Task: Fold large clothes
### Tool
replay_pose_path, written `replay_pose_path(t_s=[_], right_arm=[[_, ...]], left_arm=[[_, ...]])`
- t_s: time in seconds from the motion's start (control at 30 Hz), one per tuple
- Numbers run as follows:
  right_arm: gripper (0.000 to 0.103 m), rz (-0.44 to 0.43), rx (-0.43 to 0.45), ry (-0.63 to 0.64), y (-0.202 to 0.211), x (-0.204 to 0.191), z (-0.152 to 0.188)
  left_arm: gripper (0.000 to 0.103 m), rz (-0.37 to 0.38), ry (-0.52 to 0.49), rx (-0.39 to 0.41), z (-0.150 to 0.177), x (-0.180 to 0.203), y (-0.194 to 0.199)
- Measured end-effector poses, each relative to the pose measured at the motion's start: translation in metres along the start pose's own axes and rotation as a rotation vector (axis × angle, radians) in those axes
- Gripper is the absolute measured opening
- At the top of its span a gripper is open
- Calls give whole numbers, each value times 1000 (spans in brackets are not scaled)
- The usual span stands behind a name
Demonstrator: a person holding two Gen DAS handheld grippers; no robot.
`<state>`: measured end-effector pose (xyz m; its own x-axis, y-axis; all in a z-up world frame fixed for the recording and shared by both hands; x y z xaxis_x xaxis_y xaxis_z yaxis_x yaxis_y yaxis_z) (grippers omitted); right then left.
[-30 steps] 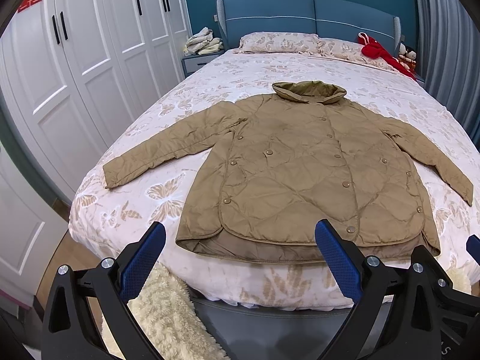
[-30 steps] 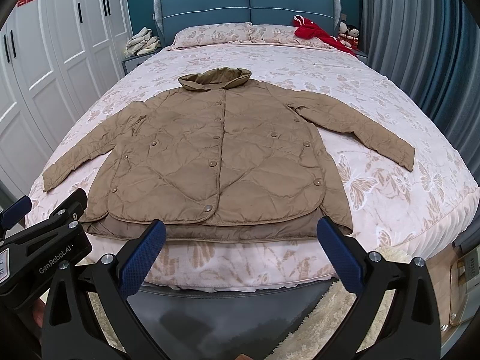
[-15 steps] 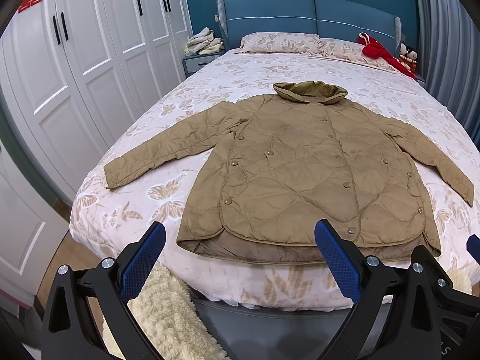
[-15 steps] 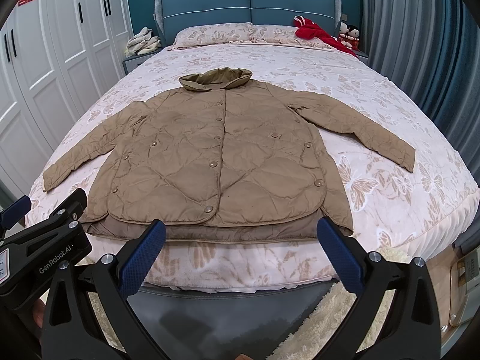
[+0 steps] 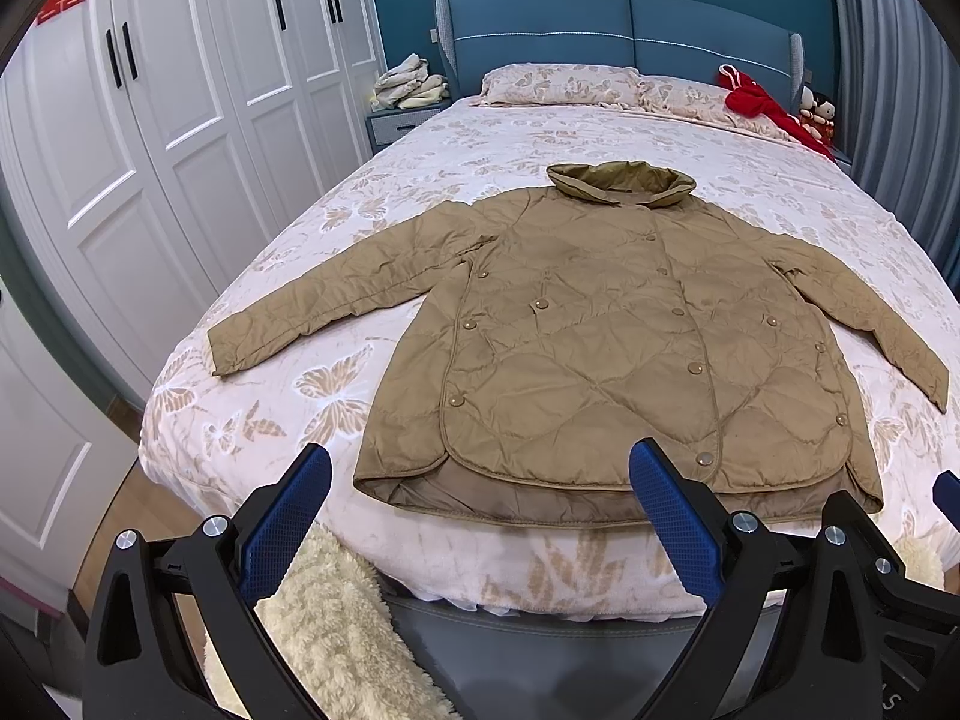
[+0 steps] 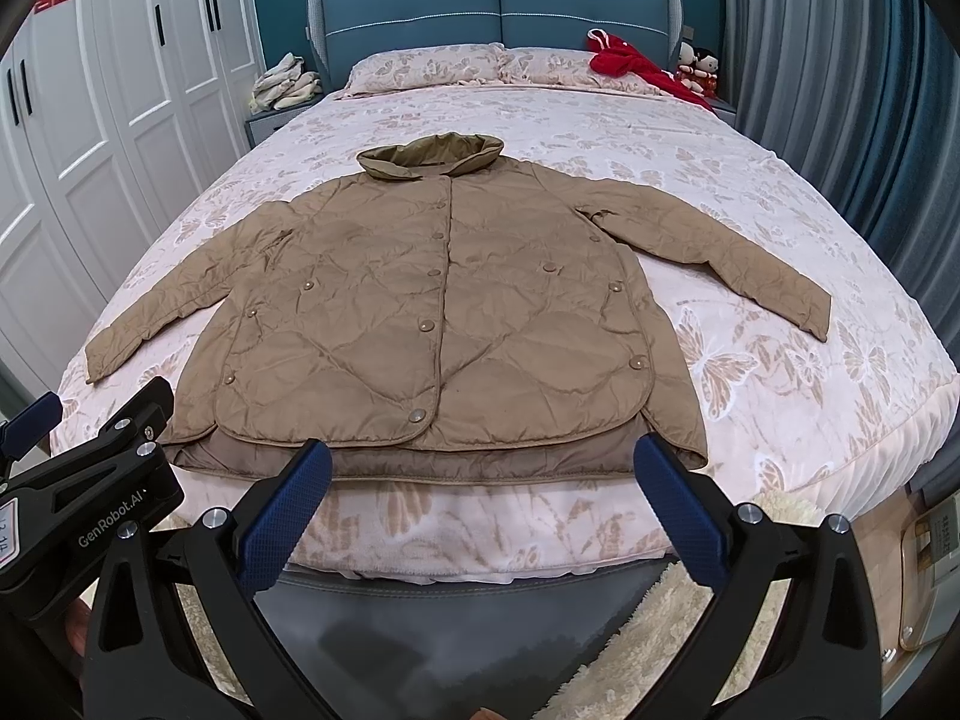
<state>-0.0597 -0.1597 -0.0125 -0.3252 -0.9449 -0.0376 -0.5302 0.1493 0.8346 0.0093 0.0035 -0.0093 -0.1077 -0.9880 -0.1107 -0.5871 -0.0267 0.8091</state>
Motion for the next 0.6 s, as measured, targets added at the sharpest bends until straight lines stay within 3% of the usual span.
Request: replay_pose_path(t_s=[0.6], right_arm=[[98, -8, -12, -5, -12, 3, 0]], left_arm=[[98, -20, 14, -16, -1, -9, -11]])
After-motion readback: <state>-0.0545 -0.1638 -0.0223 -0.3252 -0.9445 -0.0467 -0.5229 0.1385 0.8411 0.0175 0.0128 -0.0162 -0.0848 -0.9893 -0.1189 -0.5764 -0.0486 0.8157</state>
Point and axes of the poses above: each gripper's, at about its wrist camera, not at the fingertips, and y roughly against the way its jaws point, x to its right, z to its underside, the point moved 2 cm from there along -y, roughly the way its jaws point, and after that the axes turned 8 degrees about -x, right-handed, at the moved point
